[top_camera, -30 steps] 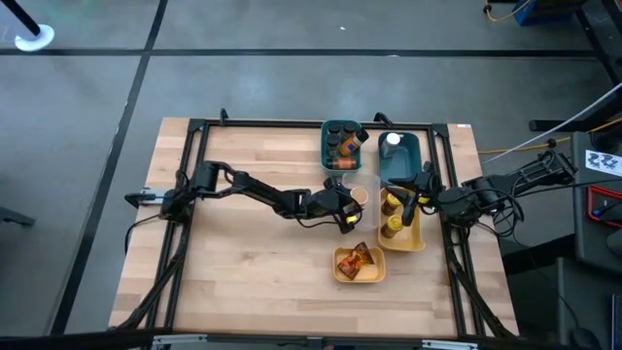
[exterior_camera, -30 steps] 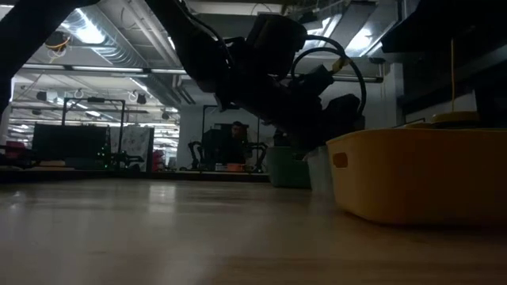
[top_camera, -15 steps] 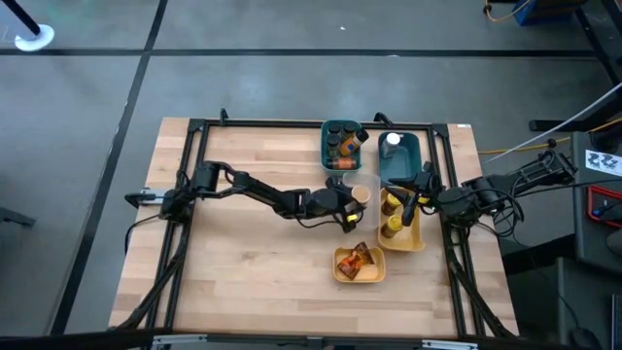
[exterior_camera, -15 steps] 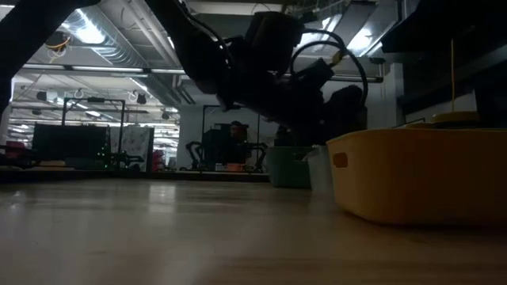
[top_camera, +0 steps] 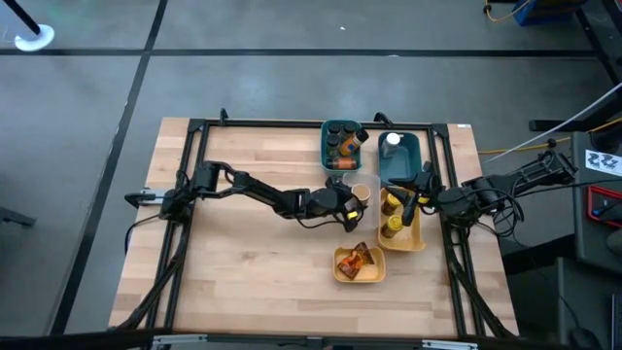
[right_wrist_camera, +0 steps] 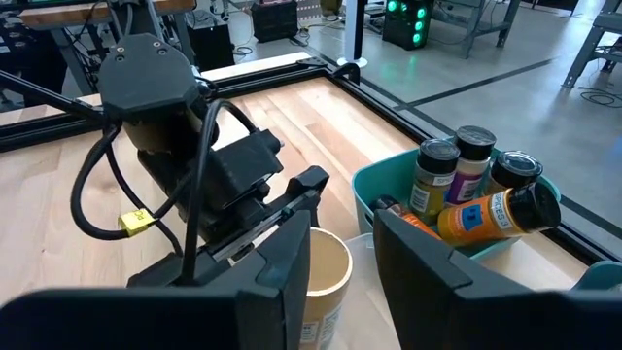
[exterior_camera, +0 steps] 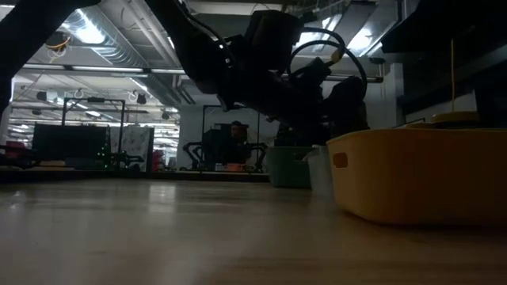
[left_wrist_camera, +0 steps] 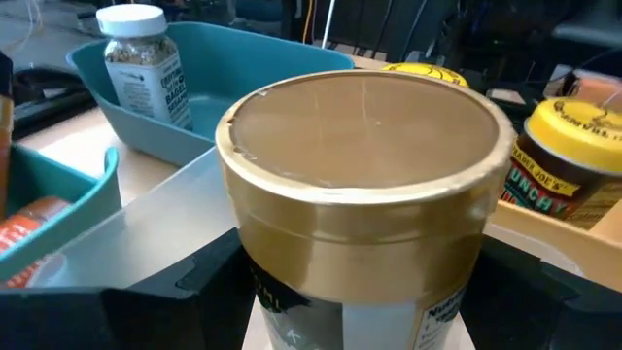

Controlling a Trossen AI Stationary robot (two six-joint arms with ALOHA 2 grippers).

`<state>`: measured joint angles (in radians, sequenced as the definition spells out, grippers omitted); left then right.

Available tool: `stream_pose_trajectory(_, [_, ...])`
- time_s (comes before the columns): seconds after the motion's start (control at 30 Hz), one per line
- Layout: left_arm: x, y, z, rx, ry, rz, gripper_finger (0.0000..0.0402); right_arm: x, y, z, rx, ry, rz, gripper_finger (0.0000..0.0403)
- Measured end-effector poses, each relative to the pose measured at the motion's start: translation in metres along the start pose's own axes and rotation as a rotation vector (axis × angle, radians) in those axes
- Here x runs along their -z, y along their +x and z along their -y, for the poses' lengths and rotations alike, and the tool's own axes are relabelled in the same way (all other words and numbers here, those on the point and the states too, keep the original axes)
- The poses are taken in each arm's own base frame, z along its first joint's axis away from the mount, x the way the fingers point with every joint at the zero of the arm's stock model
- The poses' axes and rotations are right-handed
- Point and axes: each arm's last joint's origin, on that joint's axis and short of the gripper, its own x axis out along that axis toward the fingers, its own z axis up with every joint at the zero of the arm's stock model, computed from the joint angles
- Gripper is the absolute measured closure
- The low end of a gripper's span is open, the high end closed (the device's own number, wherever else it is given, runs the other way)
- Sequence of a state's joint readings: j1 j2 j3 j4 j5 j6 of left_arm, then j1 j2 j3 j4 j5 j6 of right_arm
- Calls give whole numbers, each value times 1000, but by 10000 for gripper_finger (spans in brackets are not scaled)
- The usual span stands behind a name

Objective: Sort spices by type
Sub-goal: Put the brown seasoning into the transparent bin

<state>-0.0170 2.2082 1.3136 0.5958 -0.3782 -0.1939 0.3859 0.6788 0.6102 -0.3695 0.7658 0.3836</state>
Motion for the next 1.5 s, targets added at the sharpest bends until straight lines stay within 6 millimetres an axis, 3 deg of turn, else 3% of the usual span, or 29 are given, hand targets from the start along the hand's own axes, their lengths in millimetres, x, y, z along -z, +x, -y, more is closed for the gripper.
stream_pose_trajectory(0.2, [-4, 0, 1, 9, -50, 37, 125, 0, 0, 0, 0, 0, 0, 285])
stream_pose_trajectory(0.37, [-5, -1, 4, 48, 53, 47, 125, 0, 0, 0, 0, 0, 0, 285])
stream_pose_trajectory(0.8, [-4, 0, 2, 42, 105, 34, 124, 0, 0, 0, 0, -1, -1, 285])
stream_pose_trajectory(1.17, [-3, 3, -5, 24, 70, 13, 86, 0, 0, 0, 0, -1, -1, 285])
stream_pose_trajectory(1.5, [-6, 1, -4, 29, 108, 27, 82, 0, 0, 0, 0, -1, -1, 285])
